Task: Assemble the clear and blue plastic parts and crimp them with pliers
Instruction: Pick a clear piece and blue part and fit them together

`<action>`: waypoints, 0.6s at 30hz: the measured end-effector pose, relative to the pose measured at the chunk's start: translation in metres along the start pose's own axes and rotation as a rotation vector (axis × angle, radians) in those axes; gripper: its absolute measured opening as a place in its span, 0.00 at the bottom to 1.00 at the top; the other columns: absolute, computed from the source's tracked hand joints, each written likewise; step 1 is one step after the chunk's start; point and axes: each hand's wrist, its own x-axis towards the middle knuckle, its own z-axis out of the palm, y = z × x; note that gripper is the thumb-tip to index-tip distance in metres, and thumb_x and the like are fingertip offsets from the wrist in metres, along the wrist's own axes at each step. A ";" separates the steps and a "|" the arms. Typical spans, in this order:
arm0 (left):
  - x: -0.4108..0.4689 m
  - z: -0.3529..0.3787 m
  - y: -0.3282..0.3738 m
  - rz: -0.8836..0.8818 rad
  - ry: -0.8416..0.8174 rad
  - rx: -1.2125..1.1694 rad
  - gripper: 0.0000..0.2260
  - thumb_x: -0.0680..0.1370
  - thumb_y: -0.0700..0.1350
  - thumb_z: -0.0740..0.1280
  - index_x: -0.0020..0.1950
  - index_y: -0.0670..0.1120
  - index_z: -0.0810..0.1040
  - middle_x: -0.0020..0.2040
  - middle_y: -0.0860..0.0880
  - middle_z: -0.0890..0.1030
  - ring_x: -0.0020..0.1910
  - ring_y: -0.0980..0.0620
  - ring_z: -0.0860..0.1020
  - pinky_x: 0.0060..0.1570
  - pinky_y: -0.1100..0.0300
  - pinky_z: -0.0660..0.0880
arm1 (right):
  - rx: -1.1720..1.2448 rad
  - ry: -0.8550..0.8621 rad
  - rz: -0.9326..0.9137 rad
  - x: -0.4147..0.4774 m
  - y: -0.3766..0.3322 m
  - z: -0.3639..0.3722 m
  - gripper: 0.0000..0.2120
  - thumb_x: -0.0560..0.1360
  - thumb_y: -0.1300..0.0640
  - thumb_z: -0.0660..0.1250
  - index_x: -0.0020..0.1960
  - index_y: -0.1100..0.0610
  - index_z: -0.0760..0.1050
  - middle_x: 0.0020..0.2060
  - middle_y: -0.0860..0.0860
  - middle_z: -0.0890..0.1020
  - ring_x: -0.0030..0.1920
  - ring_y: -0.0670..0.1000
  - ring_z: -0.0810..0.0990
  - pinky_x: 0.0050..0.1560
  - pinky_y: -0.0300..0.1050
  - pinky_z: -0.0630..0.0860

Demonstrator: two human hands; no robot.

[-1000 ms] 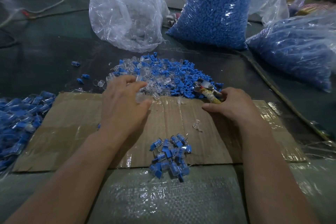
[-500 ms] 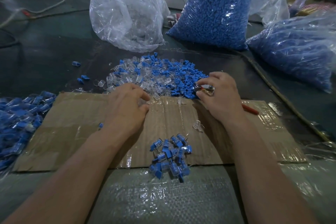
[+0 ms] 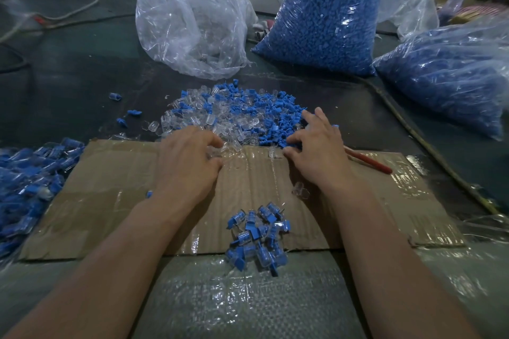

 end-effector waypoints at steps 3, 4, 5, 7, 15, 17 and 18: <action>-0.002 -0.001 0.001 0.001 0.023 -0.045 0.10 0.72 0.42 0.72 0.53 0.46 0.81 0.52 0.45 0.80 0.53 0.50 0.73 0.55 0.57 0.63 | 0.019 0.007 0.004 0.001 -0.001 0.000 0.11 0.75 0.52 0.66 0.55 0.54 0.79 0.74 0.54 0.59 0.75 0.53 0.48 0.73 0.57 0.49; -0.002 -0.001 0.001 0.001 0.022 -0.055 0.10 0.72 0.42 0.72 0.53 0.46 0.81 0.52 0.45 0.80 0.51 0.52 0.71 0.56 0.57 0.63 | 0.028 0.008 0.008 0.001 -0.001 0.001 0.11 0.75 0.52 0.66 0.54 0.54 0.80 0.74 0.53 0.60 0.75 0.53 0.48 0.73 0.57 0.49; -0.003 -0.001 0.001 0.003 0.021 -0.067 0.10 0.72 0.41 0.72 0.53 0.46 0.81 0.52 0.46 0.80 0.48 0.54 0.70 0.55 0.56 0.64 | 0.035 0.008 0.011 0.002 0.000 0.001 0.10 0.75 0.52 0.66 0.53 0.54 0.80 0.73 0.53 0.60 0.75 0.53 0.48 0.73 0.57 0.50; -0.003 -0.001 0.003 0.013 0.037 -0.105 0.09 0.72 0.41 0.71 0.53 0.46 0.82 0.50 0.47 0.82 0.45 0.57 0.69 0.54 0.57 0.65 | 0.047 0.007 0.017 0.003 0.000 0.002 0.09 0.74 0.53 0.67 0.52 0.54 0.79 0.73 0.53 0.61 0.75 0.52 0.49 0.73 0.56 0.50; -0.007 -0.008 0.008 0.064 0.091 -0.226 0.09 0.73 0.37 0.70 0.51 0.44 0.82 0.44 0.54 0.79 0.40 0.64 0.69 0.44 0.77 0.61 | 0.042 -0.002 0.015 0.004 0.001 0.004 0.08 0.75 0.52 0.66 0.54 0.49 0.79 0.73 0.52 0.62 0.75 0.53 0.50 0.72 0.57 0.49; -0.008 -0.010 0.010 0.068 0.115 -0.279 0.08 0.72 0.36 0.70 0.50 0.43 0.82 0.43 0.56 0.76 0.37 0.68 0.69 0.42 0.84 0.61 | 0.036 -0.009 0.021 0.004 0.001 0.004 0.08 0.75 0.51 0.65 0.53 0.49 0.78 0.73 0.52 0.62 0.74 0.53 0.50 0.72 0.58 0.50; -0.009 -0.011 0.011 0.070 0.123 -0.299 0.08 0.72 0.36 0.70 0.50 0.43 0.82 0.42 0.56 0.76 0.35 0.71 0.69 0.41 0.85 0.61 | 0.030 -0.015 0.020 0.004 0.000 0.004 0.09 0.76 0.50 0.65 0.54 0.49 0.77 0.73 0.52 0.62 0.74 0.53 0.50 0.72 0.58 0.49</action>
